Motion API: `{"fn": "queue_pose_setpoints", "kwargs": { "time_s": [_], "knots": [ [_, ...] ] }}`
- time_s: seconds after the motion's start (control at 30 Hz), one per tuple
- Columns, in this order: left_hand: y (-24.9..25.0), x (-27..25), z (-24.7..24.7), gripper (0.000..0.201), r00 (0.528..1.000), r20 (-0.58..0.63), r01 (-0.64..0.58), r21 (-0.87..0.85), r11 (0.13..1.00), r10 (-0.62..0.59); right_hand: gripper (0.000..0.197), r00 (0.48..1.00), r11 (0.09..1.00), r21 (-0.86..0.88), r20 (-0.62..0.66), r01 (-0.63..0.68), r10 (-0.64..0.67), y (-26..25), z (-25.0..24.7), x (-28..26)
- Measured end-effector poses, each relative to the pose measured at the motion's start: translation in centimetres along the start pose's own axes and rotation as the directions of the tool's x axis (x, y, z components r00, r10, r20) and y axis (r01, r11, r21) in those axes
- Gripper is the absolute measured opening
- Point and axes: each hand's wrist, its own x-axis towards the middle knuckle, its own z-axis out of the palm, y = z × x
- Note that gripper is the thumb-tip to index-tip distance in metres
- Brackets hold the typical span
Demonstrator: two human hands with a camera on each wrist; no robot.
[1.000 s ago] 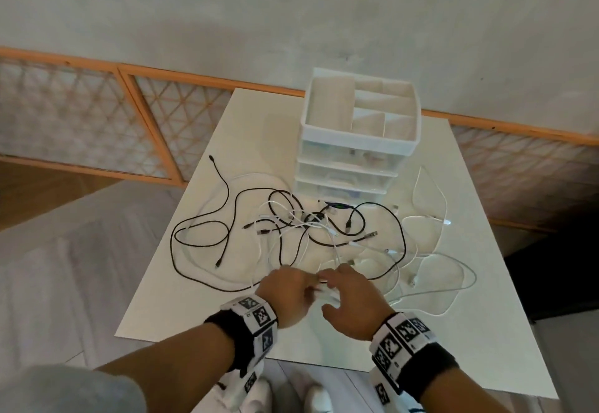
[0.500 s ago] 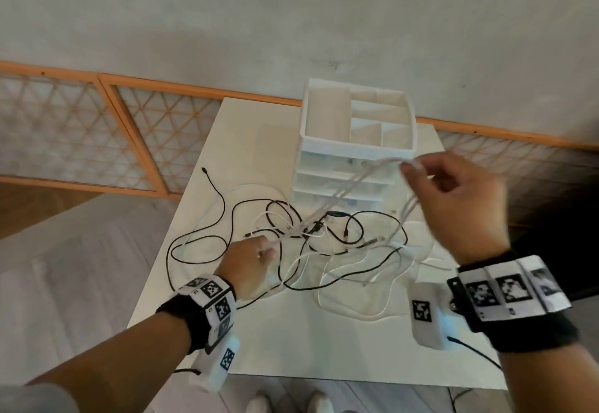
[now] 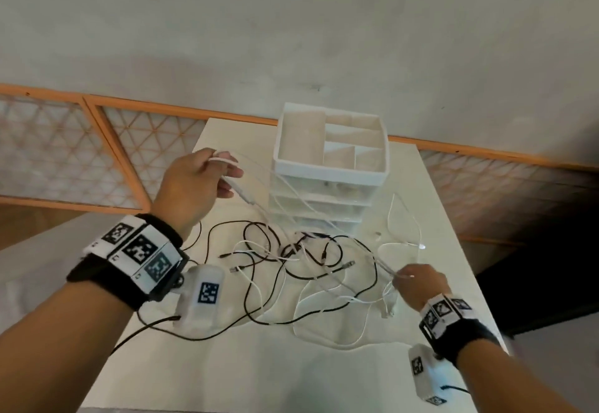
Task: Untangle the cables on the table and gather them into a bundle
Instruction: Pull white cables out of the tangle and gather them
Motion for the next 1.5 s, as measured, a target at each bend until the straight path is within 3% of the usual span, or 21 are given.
{"fn": "queue_pose_setpoints", "kwargs": {
  "time_s": [0.1, 0.17, 0.27, 0.33, 0.37, 0.4, 0.47, 0.57, 0.6, 0.73, 0.8, 0.9, 0.93, 1.0, 1.07, 1.13, 1.17, 1.23, 1.37, 1.43, 1.5],
  "knots": [
    [-2.1, 0.1, 0.5, 0.027, 0.999, 0.036, 0.007, 0.275, 0.961, -0.018, 0.028, 0.989, 0.997, 0.064, -0.138, 0.053, -0.044, -0.4, -3.2, 0.7],
    [-3.4, -0.1, 0.9, 0.027, 0.987, 0.140, -0.002, 0.523, 0.852, -0.084, 0.019, 0.943, 0.936, 0.299, -0.323, 0.187, -0.085, -1.7, -8.1, 0.7],
    [-4.8, -0.7, 1.5, 0.031, 0.965, 0.183, -0.025, 0.777, 0.629, -0.188, 0.017, 0.743, 0.628, 0.545, -0.664, 0.556, -0.081, -4.3, -16.4, -0.9],
    [-5.6, -1.1, 1.5, 0.024, 0.968, 0.147, 0.015, 0.774, 0.633, -0.202, 0.024, 0.609, 0.426, 0.541, -0.793, 0.726, -0.030, -5.2, -19.9, -2.1],
    [-5.9, -1.1, 1.6, 0.019, 0.971, 0.125, 0.044, 0.747, 0.663, -0.205, 0.032, 0.594, 0.370, 0.545, -0.804, 0.753, -0.025, -5.4, -20.4, -2.2],
    [-6.1, -1.1, 1.6, 0.016, 0.972, 0.101, 0.079, 0.710, 0.700, -0.213, 0.041, 0.612, 0.354, 0.562, -0.790, 0.748, -0.040, -5.6, -20.2, -1.9],
    [-6.1, -1.1, 1.5, 0.020, 0.973, 0.062, 0.126, 0.663, 0.737, -0.222, 0.056, 0.723, 0.457, 0.610, -0.682, 0.647, -0.113, -5.2, -17.5, -0.5],
    [-5.7, -0.9, 0.6, 0.020, 0.972, 0.062, 0.132, 0.646, 0.751, -0.224, 0.050, 0.864, 0.631, 0.653, -0.501, 0.419, -0.055, -3.4, -13.8, 1.1],
    [-5.7, -0.8, 0.2, 0.019, 0.971, 0.072, 0.124, 0.666, 0.735, -0.229, 0.039, 0.854, 0.630, 0.668, -0.520, 0.397, 0.014, -3.0, -13.9, 1.2],
    [-5.9, -0.4, -1.1, 0.018, 0.948, 0.057, 0.175, 0.731, 0.660, -0.314, 0.016, 0.667, 0.480, 0.627, -0.737, 0.614, 0.110, -3.0, -17.8, 0.2],
    [-5.7, -0.3, -0.7, 0.016, 0.929, 0.064, 0.201, 0.738, 0.644, -0.364, 0.012, 0.648, 0.467, 0.586, -0.761, 0.662, 0.037, -3.9, -18.6, -0.6],
    [-3.4, -0.2, 1.2, 0.048, 0.946, 0.142, 0.040, 0.841, 0.540, -0.291, 0.019, 0.668, 0.531, 0.513, -0.731, 0.674, -0.142, -5.7, -17.7, -2.1],
    [-1.9, -0.4, 2.2, 0.054, 0.960, 0.173, -0.014, 0.812, 0.583, -0.219, 0.021, 0.679, 0.545, 0.492, -0.702, 0.680, -0.214, -6.4, -17.1, -2.7],
    [1.7, -1.4, 4.8, 0.060, 0.970, 0.245, -0.146, 0.579, 0.802, 0.000, 0.020, 0.712, 0.565, 0.468, -0.605, 0.680, -0.356, -8.1, -16.3, -4.0],
    [5.5, -3.2, 8.5, 0.065, 0.890, 0.432, -0.292, 0.305, 0.906, 0.142, 0.017, 0.715, 0.594, 0.415, -0.523, 0.689, -0.463, -9.8, -15.8, -4.8],
    [6.8, -4.6, 11.8, 0.071, 0.780, 0.587, -0.371, 0.157, 0.915, 0.215, 0.020, 0.702, 0.590, 0.399, -0.531, 0.702, -0.476, -10.9, -16.2, -5.1],
    [6.4, -5.1, 12.9, 0.066, 0.780, 0.587, -0.346, 0.115, 0.931, 0.217, 0.023, 0.700, 0.559, 0.437, -0.560, 0.704, -0.443, -11.1, -16.8, -5.3],
    [4.5, -5.3, 13.6, 0.039, 0.848, 0.517, -0.207, 0.132, 0.969, 0.111, 0.023, 0.689, 0.480, 0.514, -0.647, 0.711, -0.327, -10.5, -18.6, -5.3],
    [0.1, -4.9, 11.5, 0.025, 0.925, 0.379, -0.167, 0.471, 0.866, -0.027, 0.012, 0.659, 0.394, 0.555, -0.723, 0.732, -0.206, -7.5, -21.0, -5.2],
    [1.3, -4.4, 10.8, 0.037, 0.940, 0.338, -0.195, 0.424, 0.885, 0.045, 0.017, 0.654, 0.344, 0.561, -0.694, 0.753, -0.301, -7.2, -20.0, -5.7],
    [3.9, -3.4, 11.2, 0.071, 0.892, 0.420, -0.297, 0.260, 0.919, 0.169, 0.024, 0.579, 0.304, 0.493, -0.679, 0.815, -0.451, -8.1, -18.0, -6.7]
  ]
}}
